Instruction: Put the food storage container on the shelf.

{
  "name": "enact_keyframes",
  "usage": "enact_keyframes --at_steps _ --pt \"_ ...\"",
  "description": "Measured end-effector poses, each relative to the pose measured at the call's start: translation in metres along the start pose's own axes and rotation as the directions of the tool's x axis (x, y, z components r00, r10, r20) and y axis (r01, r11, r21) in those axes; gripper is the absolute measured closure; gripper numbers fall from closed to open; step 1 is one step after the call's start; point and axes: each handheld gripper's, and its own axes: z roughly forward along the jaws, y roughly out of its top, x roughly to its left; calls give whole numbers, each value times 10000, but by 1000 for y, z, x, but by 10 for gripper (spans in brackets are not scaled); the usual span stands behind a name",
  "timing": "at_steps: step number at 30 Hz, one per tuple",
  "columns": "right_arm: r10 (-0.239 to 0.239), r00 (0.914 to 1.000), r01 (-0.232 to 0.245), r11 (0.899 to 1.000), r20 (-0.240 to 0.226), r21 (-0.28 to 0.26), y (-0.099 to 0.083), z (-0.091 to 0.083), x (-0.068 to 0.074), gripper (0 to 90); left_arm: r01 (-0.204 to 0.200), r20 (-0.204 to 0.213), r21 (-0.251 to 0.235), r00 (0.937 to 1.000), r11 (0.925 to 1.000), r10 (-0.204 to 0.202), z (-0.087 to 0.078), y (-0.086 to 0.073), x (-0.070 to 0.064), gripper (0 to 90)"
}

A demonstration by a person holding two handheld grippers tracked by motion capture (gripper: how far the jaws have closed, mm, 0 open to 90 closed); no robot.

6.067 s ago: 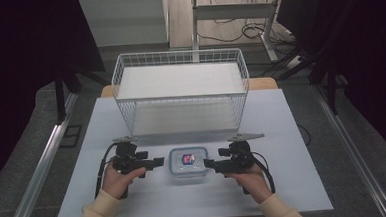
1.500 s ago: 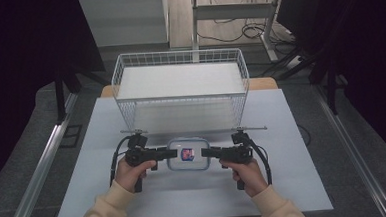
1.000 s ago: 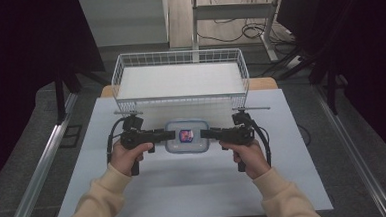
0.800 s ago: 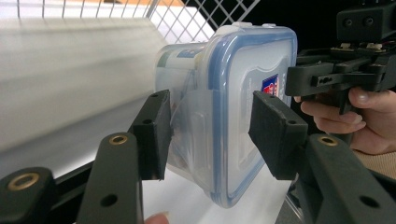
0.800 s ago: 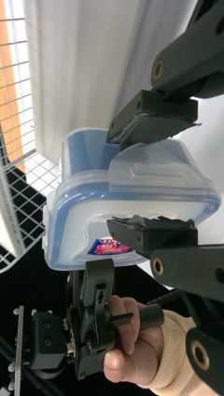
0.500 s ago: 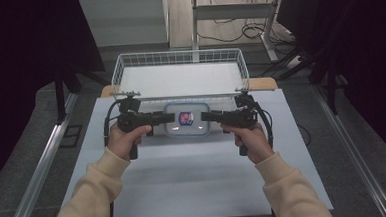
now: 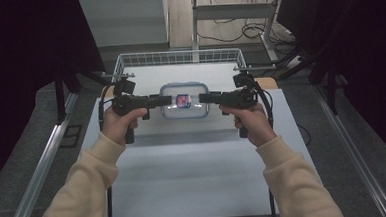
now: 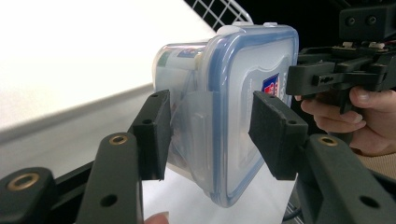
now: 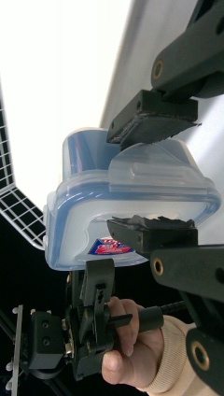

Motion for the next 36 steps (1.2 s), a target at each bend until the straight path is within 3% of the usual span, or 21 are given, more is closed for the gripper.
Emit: enact_keyframes --at_steps 11,14,22,27,32,36 --pt "-293 9996 293 9995 2 94 42 13 -6 529 146 -23 -95 9999 9998 -146 0 37 19 492" --pt "-310 9995 311 9993 -76 203 55 21 -14 529 377 -6 -134 9993 9992 -377 4 48 30 494" --pt "195 9995 -181 9986 -262 503 82 42 -45 529 876 -104 -1 9961 9962 -876 21 69 56 495" --pt "493 9987 -485 9960 -95 745 85 51 -59 527 1432 -69 146 9897 9896 -1431 34 69 71 492" --pt "1198 9927 -1182 9887 -120 919 84 59 -75 519 1793 -90 117 9838 9837 -1792 42 72 81 499" --pt "1914 9813 -1889 9776 -187 933 86 64 -85 513 2536 -78 92 9673 9673 -2535 48 75 88 491"
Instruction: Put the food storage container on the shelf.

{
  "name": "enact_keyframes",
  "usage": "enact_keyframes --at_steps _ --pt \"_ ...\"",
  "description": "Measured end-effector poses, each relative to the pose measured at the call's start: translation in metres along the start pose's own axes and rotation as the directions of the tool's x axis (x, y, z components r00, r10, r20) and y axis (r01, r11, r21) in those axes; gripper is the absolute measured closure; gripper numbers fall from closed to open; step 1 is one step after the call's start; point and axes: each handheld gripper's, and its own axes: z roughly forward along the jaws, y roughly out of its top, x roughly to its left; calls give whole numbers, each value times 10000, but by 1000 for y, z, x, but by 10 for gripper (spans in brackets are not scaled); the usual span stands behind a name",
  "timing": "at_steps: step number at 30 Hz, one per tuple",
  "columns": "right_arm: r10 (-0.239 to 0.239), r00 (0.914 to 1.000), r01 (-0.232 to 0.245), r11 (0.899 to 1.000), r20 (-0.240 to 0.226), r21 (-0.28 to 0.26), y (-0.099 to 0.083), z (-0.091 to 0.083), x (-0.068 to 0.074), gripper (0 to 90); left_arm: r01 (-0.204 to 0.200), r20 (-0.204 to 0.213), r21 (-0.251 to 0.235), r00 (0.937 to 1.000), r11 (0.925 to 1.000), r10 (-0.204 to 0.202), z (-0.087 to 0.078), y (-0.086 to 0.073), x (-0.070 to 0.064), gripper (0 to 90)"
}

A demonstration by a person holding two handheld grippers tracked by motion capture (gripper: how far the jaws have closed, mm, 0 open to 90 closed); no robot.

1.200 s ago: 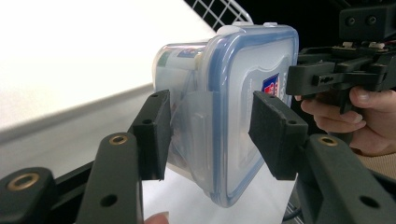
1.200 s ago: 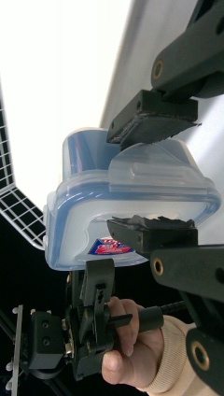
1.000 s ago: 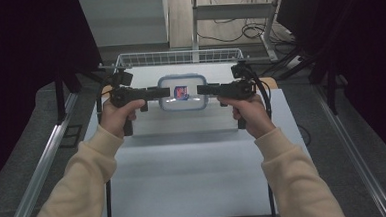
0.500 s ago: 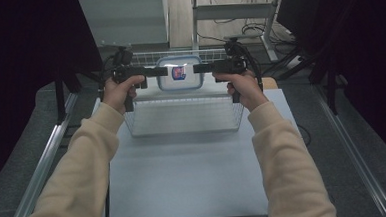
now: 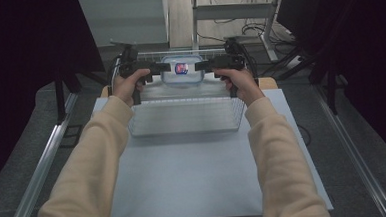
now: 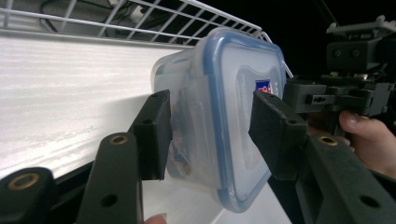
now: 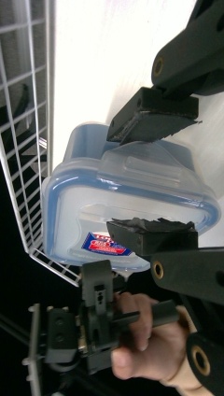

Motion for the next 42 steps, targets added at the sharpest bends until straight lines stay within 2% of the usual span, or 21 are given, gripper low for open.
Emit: enact_keyframes --at_steps 3,5,10,15,18,20,22,24,26,28,31,32,33,34,35,37,38,39,40,42 --pt "915 9957 -915 9958 -115 58 3 2 -5 512 452 -17 -36 9990 9990 -452 3 2 4 488" --pt "1329 9911 -1328 9911 -111 102 5 4 -9 509 733 64 4 9973 9973 -733 5 4 8 487" --pt "1808 9834 -1808 9835 -125 -3 5 7 -14 498 1103 317 3 9934 9939 -1102 7 5 15 485" --pt "1791 9838 -1793 9837 -114 -132 4 9 -15 477 933 231 -70 9954 9956 -931 8 4 16 466" --pt "1664 9861 -1663 9858 17 -215 3 11 -13 445 863 110 -73 9962 9962 -862 10 4 14 419" --pt "1548 9879 -1545 9871 59 -422 2 11 -11 345 776 -98 -289 9969 9966 -779 8 4 12 347" --pt "1633 9866 -1623 9837 67 -779 2 9 -9 282 563 -410 -607 9974 9966 -589 3 4 9 287" --pt "1422 9897 -1392 9841 190 -1106 1 5 -5 223 110 -807 -827 9966 9965 -177 -6 3 5 255" --pt "898 9945 -824 9886 545 -1258 -1 -1 1 198 -369 -1115 -875 9934 9955 271 -13 1 0 235" --pt "224 9966 -110 9899 787 -1415 -5 -9 10 185 -877 -1393 -1046 9876 9906 727 -23 -4 -8 223" --pt "-806 9919 948 9842 986 -1494 -16 -24 23 172 -1510 -1402 -1151 9810 9818 1344 -40 -21 -18 218" --pt "-1365 9870 1483 9769 842 -1539 -23 -30 28 164 -1631 -1371 -1075 9795 9807 1479 -43 -26 -20 219" --pt "-1716 9823 1817 9701 747 -1609 -28 -35 31 165 -1924 -1416 -938 9738 9768 1782 -49 -36 -23 219" --pt "-2156 9741 2244 9589 685 -1736 -36 -43 34 167 -2220 -1560 -866 9659 9712 2069 -54 -44 -26 220" --pt "-2340 9695 2436 9537 732 -1764 -43 -50 36 170 -2482 -1743 -705 9567 9661 2331 -57 -51 -29 222" --pt "-2768 9582 2856 9410 725 -1815 -57 -60 37 174 -3075 -2218 -371 9303 9508 2922 -66 -72 -34 231" --pt "-3012 9495 3125 9327 879 -1801 -65 -66 37 177 -3322 -2350 -265 9188 9428 3171 -70 -84 -36 232" --pt "-3259 9403 3391 9221 983 -1861 -74 -72 37 184 -3534 -2383 -235 9105 9352 3380 -73 -96 -36 233" --pt "-3490 9321 3616 9120 969 -1936 -82 -78 37 189 -3645 -2385 -182 9059 9310 3500 -76 -108 -37 233" --pt "-3704 9227 3849 9016 1071 -1973 -100 -90 34 196 -3790 -2343 -72 9003 9254 3669 -79 -130 -35 233"
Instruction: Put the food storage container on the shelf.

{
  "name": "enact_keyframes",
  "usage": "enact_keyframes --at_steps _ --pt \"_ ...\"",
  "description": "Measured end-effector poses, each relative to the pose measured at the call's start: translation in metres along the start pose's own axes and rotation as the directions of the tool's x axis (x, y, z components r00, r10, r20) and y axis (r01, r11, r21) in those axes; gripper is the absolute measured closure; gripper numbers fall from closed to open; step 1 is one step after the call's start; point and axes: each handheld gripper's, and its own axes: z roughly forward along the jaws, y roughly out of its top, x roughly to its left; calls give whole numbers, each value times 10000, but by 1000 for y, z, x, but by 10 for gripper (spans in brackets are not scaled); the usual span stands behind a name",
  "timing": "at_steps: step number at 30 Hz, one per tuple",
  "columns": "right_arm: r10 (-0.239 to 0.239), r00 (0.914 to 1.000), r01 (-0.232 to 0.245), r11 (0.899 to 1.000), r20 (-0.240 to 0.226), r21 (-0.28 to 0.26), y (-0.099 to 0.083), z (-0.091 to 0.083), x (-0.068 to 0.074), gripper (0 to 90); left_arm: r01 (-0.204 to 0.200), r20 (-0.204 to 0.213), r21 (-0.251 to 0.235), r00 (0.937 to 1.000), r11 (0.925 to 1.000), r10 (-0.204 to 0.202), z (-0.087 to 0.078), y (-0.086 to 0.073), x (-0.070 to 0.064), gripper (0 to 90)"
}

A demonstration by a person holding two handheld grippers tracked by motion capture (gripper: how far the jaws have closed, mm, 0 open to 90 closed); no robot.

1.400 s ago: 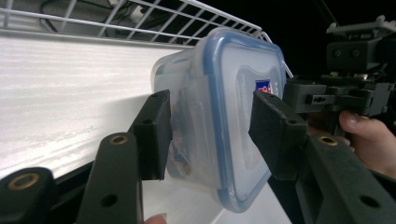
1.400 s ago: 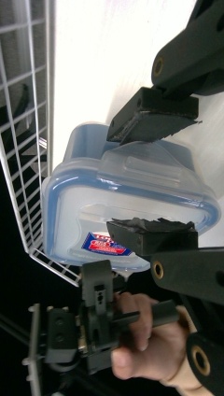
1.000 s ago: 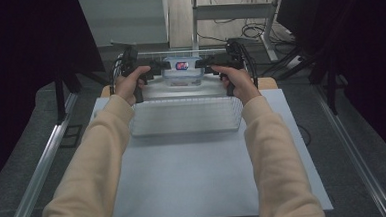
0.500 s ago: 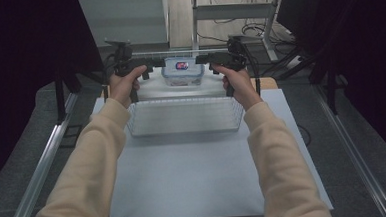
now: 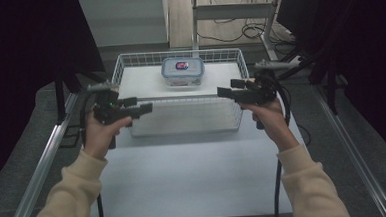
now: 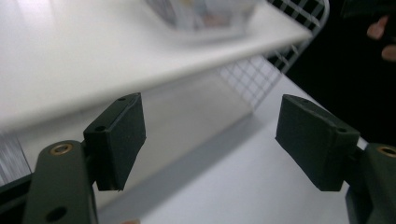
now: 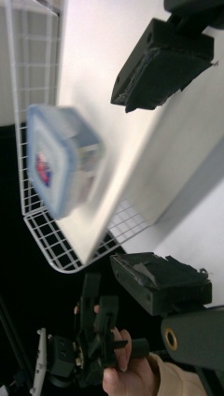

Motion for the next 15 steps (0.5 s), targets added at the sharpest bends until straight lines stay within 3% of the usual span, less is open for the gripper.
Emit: enact_keyframes --at_steps 8,12,15 --pt "-817 9960 810 9965 349 202 -80 -37 13 211 -459 -73 642 9989 9969 465 -1 -88 -14 236" --pt "-654 9966 638 9974 496 345 -128 -46 15 228 -438 -336 1038 9983 9936 475 4 -119 -13 244" --pt "-580 9950 500 9940 818 969 -164 -41 10 232 -267 -410 1323 9986 9908 324 12 -137 -11 244"
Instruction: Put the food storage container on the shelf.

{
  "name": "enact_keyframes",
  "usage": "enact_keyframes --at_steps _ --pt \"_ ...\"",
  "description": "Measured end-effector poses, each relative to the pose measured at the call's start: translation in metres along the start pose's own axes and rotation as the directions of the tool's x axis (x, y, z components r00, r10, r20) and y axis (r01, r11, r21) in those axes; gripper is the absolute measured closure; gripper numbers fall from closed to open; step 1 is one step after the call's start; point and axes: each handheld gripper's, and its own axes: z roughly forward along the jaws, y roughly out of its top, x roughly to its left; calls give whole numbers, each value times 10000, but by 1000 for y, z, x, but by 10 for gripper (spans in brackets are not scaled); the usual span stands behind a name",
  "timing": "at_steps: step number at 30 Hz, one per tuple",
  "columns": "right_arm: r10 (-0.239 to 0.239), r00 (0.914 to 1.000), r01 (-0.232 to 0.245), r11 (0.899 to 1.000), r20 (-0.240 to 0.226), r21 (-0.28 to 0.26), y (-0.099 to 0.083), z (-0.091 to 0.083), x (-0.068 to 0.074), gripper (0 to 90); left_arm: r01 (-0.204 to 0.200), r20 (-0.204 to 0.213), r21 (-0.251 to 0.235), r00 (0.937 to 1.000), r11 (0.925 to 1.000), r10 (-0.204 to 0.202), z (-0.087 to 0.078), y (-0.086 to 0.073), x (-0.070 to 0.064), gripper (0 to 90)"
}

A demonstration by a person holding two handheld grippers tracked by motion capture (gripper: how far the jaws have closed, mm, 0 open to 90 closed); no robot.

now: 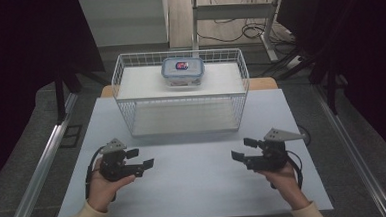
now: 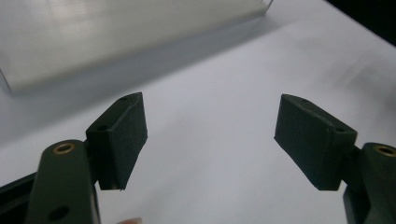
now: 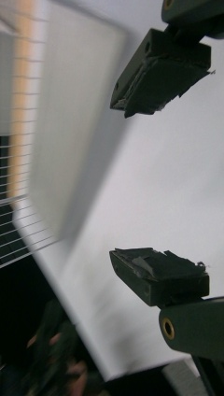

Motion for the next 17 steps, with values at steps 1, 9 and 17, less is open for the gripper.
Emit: enact_keyframes --at_steps 1,9,17 --pt "16 9999 -19 9997 129 230 -10 2 -1 233 28 -33 162 10000 9999 -28 3 -4 1 244" --pt "117 9995 -139 9972 305 733 -39 11 -3 232 -71 -458 31 9989 10000 73 6 -10 2 243" --pt "-367 9972 339 9985 656 430 -42 11 -3 201 -197 -785 137 9967 9997 208 11 -16 5 240"
